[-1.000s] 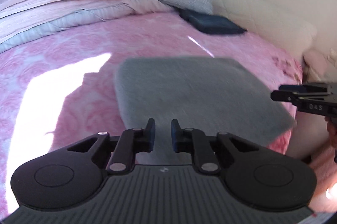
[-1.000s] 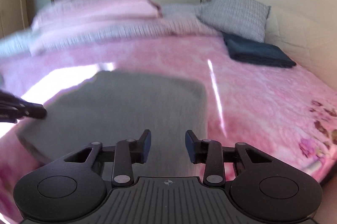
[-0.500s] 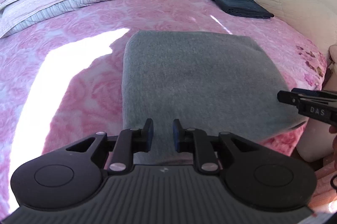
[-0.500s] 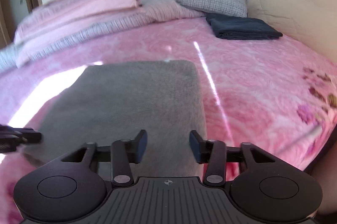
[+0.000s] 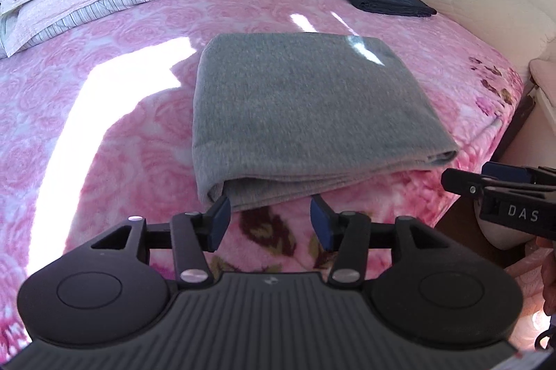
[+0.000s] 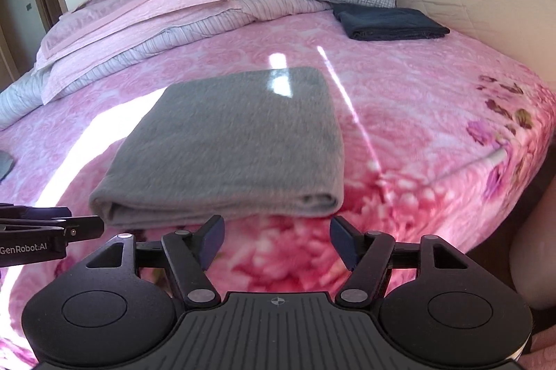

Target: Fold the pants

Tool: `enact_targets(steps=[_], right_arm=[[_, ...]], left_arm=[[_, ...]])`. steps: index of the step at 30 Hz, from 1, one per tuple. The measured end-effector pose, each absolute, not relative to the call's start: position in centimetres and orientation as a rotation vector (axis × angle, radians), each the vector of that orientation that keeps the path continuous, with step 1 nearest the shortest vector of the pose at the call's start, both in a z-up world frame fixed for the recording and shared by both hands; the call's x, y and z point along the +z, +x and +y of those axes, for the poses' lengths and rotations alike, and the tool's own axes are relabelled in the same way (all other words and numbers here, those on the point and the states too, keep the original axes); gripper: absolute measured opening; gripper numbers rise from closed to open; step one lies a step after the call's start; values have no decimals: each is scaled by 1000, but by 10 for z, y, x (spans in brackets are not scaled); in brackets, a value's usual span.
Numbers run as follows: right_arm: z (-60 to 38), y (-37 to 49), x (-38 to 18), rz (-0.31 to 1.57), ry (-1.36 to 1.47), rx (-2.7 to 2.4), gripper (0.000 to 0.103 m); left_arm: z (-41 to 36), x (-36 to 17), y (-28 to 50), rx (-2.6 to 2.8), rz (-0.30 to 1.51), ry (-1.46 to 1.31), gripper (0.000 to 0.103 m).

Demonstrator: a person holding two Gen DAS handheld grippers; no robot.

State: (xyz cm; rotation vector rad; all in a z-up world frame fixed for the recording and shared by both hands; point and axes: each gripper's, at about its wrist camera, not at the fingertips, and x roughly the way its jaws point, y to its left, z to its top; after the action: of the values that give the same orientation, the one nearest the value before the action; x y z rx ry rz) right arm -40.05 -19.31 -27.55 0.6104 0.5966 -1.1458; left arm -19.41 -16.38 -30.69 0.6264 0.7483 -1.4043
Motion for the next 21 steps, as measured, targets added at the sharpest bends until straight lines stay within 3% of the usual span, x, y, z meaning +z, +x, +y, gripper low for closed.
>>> enact_targets(steps=[21], right_arm=[[-129, -393, -258, 589, 591, -1164, 64]], left_arm=[[-96, -286, -200, -1436, 653, 623, 58]])
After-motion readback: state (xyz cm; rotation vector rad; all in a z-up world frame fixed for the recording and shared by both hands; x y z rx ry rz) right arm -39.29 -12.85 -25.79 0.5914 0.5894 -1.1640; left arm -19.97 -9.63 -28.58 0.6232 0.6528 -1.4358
